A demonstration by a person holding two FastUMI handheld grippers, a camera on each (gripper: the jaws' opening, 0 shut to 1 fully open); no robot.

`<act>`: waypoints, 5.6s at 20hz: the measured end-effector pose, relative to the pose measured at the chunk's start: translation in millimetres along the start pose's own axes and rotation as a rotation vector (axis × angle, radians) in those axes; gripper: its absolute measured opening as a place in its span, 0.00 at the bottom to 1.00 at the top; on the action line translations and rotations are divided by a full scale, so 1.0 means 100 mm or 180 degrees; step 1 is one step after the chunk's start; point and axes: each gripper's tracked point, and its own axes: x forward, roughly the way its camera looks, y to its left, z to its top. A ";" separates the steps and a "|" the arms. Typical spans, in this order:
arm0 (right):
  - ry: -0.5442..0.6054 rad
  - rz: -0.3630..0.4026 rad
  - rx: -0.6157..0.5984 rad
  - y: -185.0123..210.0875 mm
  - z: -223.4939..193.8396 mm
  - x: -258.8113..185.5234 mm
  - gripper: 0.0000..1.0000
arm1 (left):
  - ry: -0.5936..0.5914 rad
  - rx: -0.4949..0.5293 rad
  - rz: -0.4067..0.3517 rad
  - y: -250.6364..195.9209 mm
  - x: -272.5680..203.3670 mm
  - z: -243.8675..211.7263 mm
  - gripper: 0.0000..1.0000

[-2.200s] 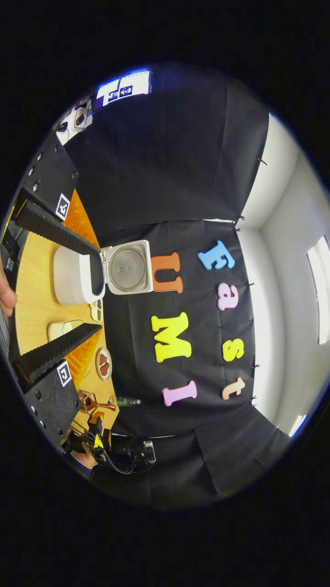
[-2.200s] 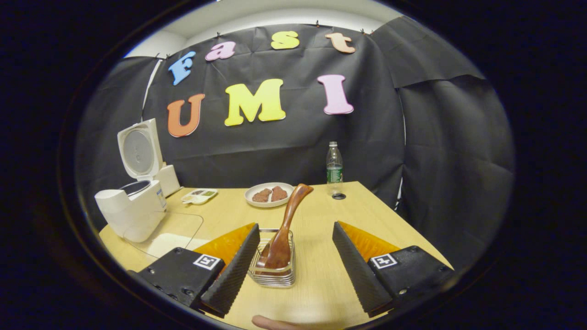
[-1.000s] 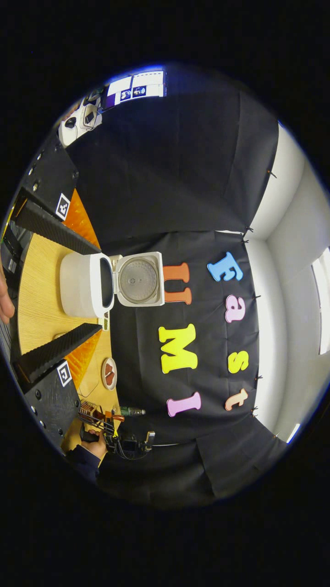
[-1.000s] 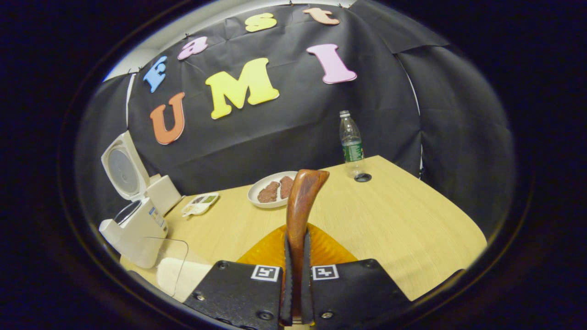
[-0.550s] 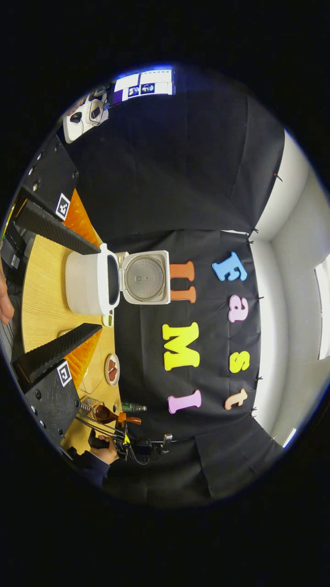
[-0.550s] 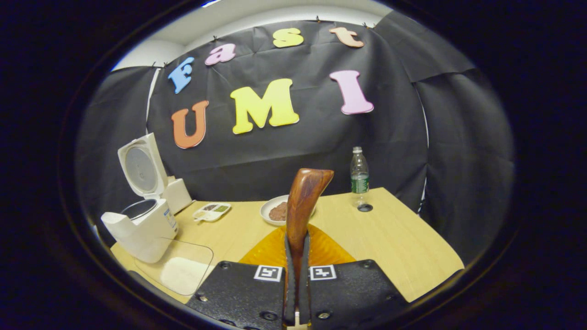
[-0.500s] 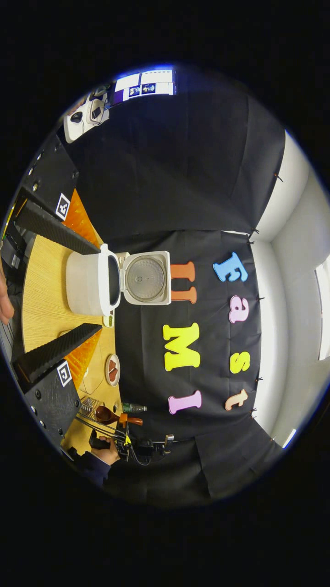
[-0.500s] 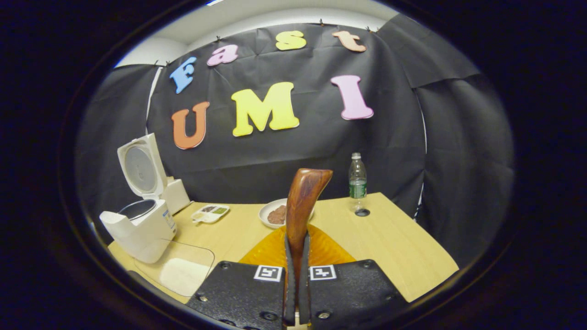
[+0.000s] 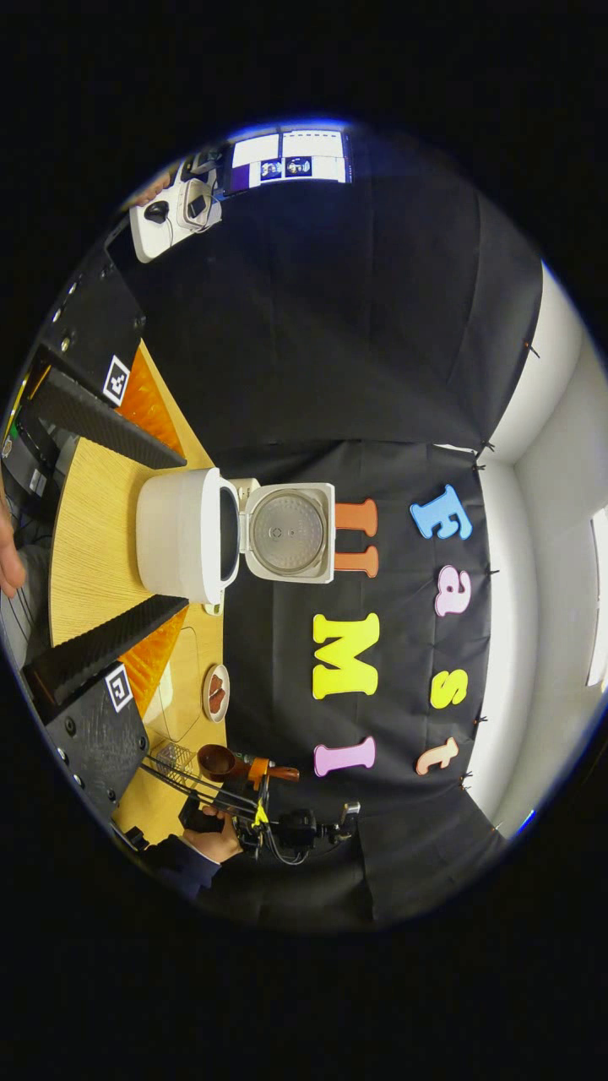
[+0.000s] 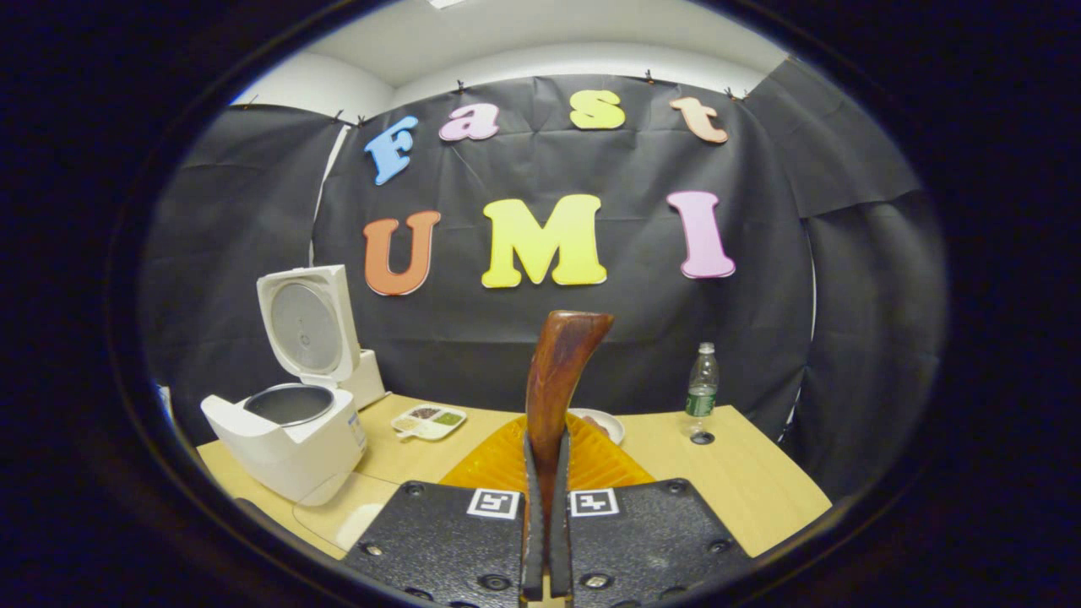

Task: Close the left gripper, press the button to open the rice cooker; take a wooden spoon from the chopstick holder with the right hand, scoop a spoonful of rice and pour it into the rice cooker, then put the wooden spoon back into the chopstick holder.

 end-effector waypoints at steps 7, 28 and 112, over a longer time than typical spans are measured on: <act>0.0008 0.0286 -0.0160 0.92 -0.24 0.14 0.08 | -0.0230 0.0074 -0.0005 0.06 -0.05 0.14 0.95; 0.1030 0.0535 0.0574 1.49 -1.50 0.00 0.09 | -0.0118 0.0024 -0.0024 0.14 -0.06 -0.02 0.95; 0.0094 0.1492 -0.0670 4.20 0.43 1.76 0.08 | -0.0035 0.0038 0.0493 0.88 0.50 0.13 0.95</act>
